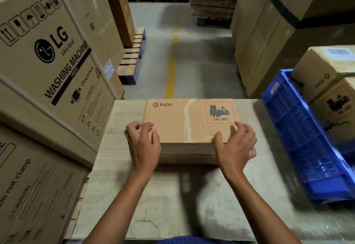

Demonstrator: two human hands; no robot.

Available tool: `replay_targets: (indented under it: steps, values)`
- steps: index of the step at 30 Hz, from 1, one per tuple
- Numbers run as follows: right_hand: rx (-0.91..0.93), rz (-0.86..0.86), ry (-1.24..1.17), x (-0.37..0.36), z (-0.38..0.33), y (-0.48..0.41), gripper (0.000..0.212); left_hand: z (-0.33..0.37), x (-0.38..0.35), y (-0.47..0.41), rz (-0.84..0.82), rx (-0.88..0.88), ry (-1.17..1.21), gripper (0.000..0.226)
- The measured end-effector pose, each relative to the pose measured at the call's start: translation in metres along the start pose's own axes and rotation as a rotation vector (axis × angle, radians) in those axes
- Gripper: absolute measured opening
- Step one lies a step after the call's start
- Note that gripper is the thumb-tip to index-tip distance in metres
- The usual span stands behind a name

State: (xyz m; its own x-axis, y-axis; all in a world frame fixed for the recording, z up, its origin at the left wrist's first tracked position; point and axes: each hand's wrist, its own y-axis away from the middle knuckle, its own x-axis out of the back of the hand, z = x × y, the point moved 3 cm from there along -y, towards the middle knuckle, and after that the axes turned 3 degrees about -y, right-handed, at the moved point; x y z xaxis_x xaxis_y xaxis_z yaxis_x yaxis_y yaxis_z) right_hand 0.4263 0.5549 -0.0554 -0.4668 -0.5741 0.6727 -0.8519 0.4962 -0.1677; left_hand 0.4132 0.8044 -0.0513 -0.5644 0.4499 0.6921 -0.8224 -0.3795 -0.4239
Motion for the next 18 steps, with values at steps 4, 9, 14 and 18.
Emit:
replay_targets:
  steps: [4,9,14,18]
  values:
    - [0.445,-0.093,0.138,-0.021,-0.04,0.025,0.015,0.016,-0.006,-0.003,-0.061,-0.284,-0.088,0.012]
    - [0.756,-0.211,0.154,-0.049,-0.071,0.038,0.022,0.016,-0.018,0.001,-0.142,-0.352,-0.111,0.023]
    - [0.775,-0.176,0.229,-0.052,-0.062,0.04,0.026,0.025,-0.018,-0.003,-0.212,-0.313,-0.233,0.026]
    - [0.747,-0.225,0.321,-0.055,-0.077,0.027,0.028,0.031,-0.019,-0.026,-0.289,-0.357,-0.364,0.022]
